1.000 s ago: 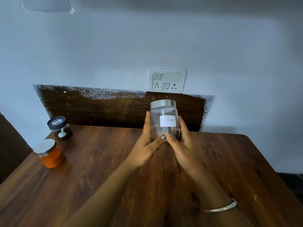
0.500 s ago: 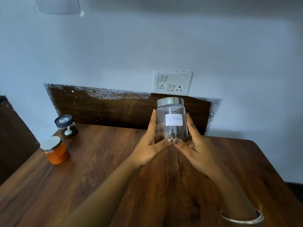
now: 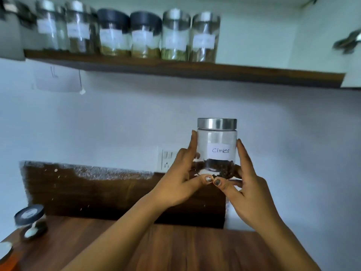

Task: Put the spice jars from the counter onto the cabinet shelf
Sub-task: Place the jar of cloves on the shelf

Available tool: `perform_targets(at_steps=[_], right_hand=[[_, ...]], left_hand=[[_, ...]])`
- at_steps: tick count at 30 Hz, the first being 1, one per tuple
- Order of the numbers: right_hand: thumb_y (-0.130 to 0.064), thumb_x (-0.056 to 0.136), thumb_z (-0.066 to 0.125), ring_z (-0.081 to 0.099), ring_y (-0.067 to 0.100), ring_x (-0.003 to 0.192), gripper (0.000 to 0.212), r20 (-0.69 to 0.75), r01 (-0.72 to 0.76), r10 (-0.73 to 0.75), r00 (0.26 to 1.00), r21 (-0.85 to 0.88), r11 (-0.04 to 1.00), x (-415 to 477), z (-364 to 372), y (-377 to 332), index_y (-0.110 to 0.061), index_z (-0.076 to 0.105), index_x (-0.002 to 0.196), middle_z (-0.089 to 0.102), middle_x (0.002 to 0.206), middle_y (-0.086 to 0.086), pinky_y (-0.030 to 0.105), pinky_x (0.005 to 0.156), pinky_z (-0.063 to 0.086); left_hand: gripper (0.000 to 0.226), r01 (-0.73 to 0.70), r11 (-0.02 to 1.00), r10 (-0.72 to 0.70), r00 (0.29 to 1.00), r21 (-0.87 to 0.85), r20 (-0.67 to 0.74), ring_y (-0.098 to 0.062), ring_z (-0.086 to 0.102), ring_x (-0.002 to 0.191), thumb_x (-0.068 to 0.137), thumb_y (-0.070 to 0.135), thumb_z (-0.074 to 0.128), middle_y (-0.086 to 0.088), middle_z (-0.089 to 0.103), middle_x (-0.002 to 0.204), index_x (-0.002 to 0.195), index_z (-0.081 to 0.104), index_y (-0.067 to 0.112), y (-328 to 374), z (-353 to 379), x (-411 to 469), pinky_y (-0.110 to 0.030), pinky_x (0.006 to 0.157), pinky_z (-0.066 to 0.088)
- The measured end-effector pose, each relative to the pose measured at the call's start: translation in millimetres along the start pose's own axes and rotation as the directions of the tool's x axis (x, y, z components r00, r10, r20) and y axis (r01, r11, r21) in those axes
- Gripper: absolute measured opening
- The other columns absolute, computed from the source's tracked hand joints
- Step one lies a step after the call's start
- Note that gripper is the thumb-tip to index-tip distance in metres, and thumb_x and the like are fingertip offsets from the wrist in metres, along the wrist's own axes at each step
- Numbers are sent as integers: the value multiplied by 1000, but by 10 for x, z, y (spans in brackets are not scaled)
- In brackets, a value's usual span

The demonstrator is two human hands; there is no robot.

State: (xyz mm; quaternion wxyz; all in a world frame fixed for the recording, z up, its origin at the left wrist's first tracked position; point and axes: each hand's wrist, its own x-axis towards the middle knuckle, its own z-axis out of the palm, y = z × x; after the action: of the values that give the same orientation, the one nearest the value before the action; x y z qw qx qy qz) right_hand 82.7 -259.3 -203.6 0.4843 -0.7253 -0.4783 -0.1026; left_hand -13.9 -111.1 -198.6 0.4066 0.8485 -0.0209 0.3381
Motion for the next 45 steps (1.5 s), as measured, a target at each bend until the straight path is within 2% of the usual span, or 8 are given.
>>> perform_targets(at_steps=[4,8,14,20,23,26,30,45], right_hand=[[-55,67,57,58,18,117,85,-144,99,-98,985,3,995,430,-405,-41,-59,3,133,50,138,-7,31,94,46],[-53,73,56,60,19,109,92,-216,206,-217,952,-74,976,978,-814,-73,-41,2,146,58,126,-3,26,84,47],[-51,84,57,56,24,114,89,-249,270,-305,919,-165,949,1771,-1141,-141,-35,-4,147,50,139,4,26,81,42],[-37,94,47,60,33,99,75,-197,171,-207,958,-185,968,2341,-1110,-189,-24,-4,147,62,117,12,40,88,46],[-46,94,37,53,36,110,64,-223,67,-157,962,-366,928,2496,-1045,-183,-13,14,144,65,109,10,54,109,24],[-50,93,32,52,34,106,46,-279,-9,-134,951,-458,889,2573,-1032,-164,-12,38,119,64,96,8,50,104,27],[-51,92,30,46,30,104,32,-339,-56,-104,935,-430,901,2625,-950,-157,-19,31,94,46,79,-1,44,97,25],[-51,91,30,40,26,105,47,-451,-139,-155,879,-555,820,2816,-790,-7,-20,64,95,56,105,1,40,94,20]], left_hand=[[85,-113,992,114,993,52,-18,-8,38,131,87,43,53,11,30,138,139,-14,51,327,64,608,-14,101,37],[86,-216,971,226,968,98,-112,-18,45,128,89,19,59,-10,39,141,139,-7,42,696,55,1246,-36,103,44],[82,-238,937,300,923,254,-241,-14,54,106,89,19,60,-8,43,119,147,4,36,963,-108,1965,-31,98,47],[70,-161,876,331,887,455,-322,-21,51,94,90,14,56,-3,48,101,147,16,25,961,-224,2435,-35,89,47],[58,-170,863,368,858,476,-359,-24,54,100,90,14,56,-4,53,103,142,29,18,857,-235,2523,-32,85,47],[54,-140,850,383,827,509,-412,-18,54,103,90,22,58,-7,57,112,138,36,14,731,-199,2585,-26,86,45],[51,-80,792,434,771,605,-466,-19,46,110,91,28,54,-8,51,119,138,40,12,629,-153,2643,-22,89,38],[25,61,730,451,705,680,-547,-22,53,91,89,21,58,-10,55,103,109,60,7,572,-55,2775,-24,72,40]])
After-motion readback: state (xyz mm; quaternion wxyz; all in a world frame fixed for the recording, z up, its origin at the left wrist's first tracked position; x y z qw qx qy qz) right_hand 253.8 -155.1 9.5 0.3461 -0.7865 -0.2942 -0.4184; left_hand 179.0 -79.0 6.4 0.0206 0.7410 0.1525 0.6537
